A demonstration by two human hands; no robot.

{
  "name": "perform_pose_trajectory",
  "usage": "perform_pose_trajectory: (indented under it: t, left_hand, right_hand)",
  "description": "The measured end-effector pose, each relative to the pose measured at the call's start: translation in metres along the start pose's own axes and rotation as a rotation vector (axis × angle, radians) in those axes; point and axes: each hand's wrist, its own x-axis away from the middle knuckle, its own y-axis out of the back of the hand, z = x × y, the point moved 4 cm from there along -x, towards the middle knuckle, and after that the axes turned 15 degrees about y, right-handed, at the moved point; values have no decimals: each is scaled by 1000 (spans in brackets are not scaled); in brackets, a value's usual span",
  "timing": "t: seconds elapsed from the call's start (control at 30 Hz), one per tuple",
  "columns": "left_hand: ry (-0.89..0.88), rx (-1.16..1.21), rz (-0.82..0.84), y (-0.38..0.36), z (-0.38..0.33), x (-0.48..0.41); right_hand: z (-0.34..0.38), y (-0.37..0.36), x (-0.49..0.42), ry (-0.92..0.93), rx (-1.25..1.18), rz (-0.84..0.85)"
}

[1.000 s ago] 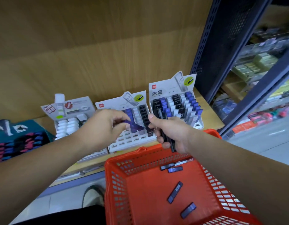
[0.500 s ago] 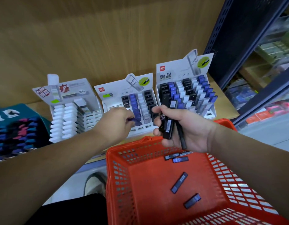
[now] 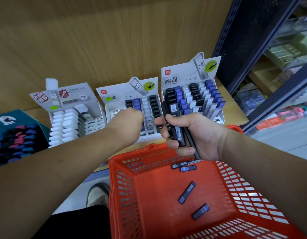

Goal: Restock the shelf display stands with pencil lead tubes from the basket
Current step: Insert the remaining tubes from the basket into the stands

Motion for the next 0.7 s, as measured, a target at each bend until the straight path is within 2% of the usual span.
perform_pose_trajectory:
  t: [0.2, 0.27, 0.33, 0.4, 0.47, 0.53, 0.63, 0.7]
  left_hand:
    - [316, 579, 101, -15, 18, 4]
    - [408, 662, 101, -18, 23, 13]
    - [392, 616, -26, -6, 17, 20]
    - [347, 791, -67, 12, -4, 31]
    - [359, 1076, 123, 20, -36, 42]
    - [367, 1171, 347, 15, -64, 52]
    - [359, 1223, 449, 11, -85, 57]
    - [361, 1300, 495, 12, -94, 56]
  right_hand:
    - [4, 4, 7, 30, 32, -20]
    - [5, 7, 12, 46, 60, -47]
    - [5, 11, 16, 64, 102, -101]
    - [5, 15, 22, 79, 128, -154]
    - [6, 19, 30, 108, 141, -176]
    - [4, 21, 41, 103, 166, -164]
    - [-1, 27, 59, 71, 213, -167]
    - [-4, 42, 71, 46, 276, -254]
